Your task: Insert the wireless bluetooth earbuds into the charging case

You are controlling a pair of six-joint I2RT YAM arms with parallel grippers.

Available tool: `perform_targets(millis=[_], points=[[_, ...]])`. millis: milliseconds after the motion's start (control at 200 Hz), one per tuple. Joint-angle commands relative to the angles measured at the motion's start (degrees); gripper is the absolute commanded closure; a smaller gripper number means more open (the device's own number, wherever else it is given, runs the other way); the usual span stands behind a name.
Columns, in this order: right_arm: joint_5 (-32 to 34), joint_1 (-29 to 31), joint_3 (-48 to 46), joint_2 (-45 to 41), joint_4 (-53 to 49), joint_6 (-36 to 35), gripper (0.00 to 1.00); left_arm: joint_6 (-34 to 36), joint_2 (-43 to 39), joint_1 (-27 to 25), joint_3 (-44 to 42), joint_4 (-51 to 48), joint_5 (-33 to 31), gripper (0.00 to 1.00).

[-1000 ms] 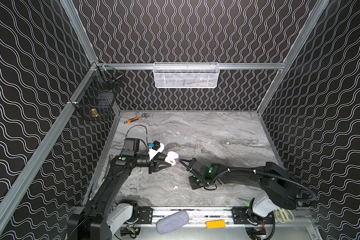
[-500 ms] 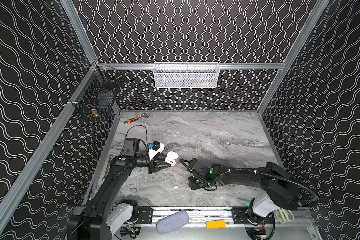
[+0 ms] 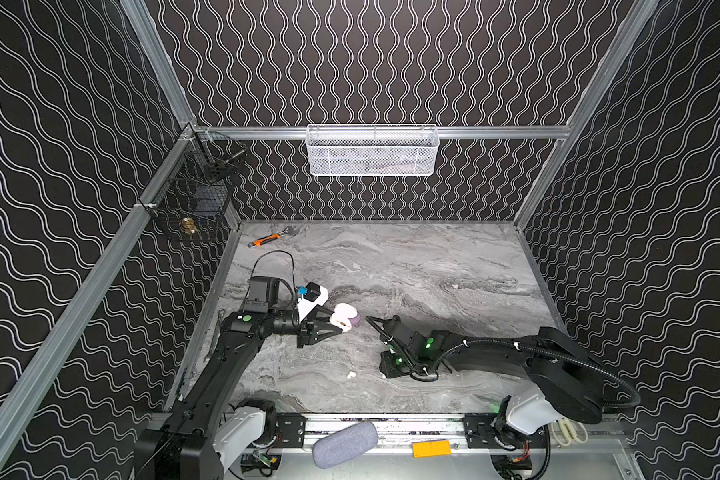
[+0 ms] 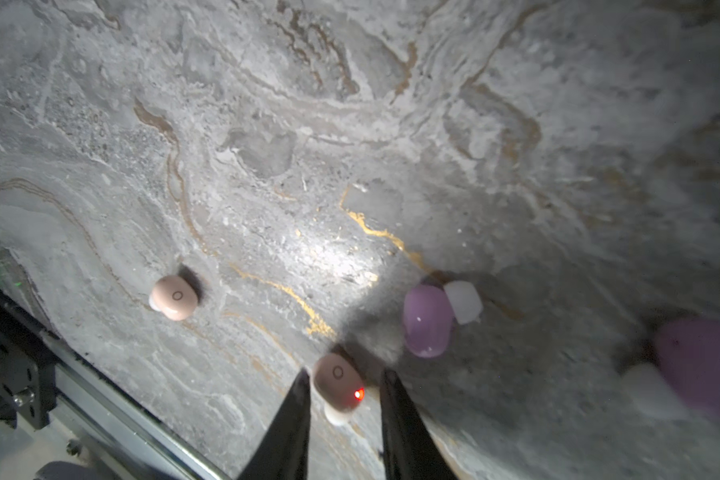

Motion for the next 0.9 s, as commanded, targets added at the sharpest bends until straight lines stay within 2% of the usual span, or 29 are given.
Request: perform_targets(millis=[0, 506, 636, 896], points=[[-0.8, 0.0, 0.7, 0.8, 0.7, -0.3, 0.70, -0.2, -0.2, 0.2, -0.1, 1.1, 0.4, 0.96], [-2.4, -0.1, 2.3, 1.9, -2.7, -4.3, 0.75, -0.3, 0.1, 0.1, 0.0, 1.1, 0.4, 0.96], [-2.5, -0.1, 2.3, 1.9, -3.1, -4.5, 0.67, -0.3, 0.4, 0.1, 0.1, 1.1, 0.5, 0.96], [-3.7, 0.0, 1.6, 0.8, -2.5, -3.7, 0.65, -0.1, 0.7, 0.1, 0.0, 1.1, 0.5, 0.96]])
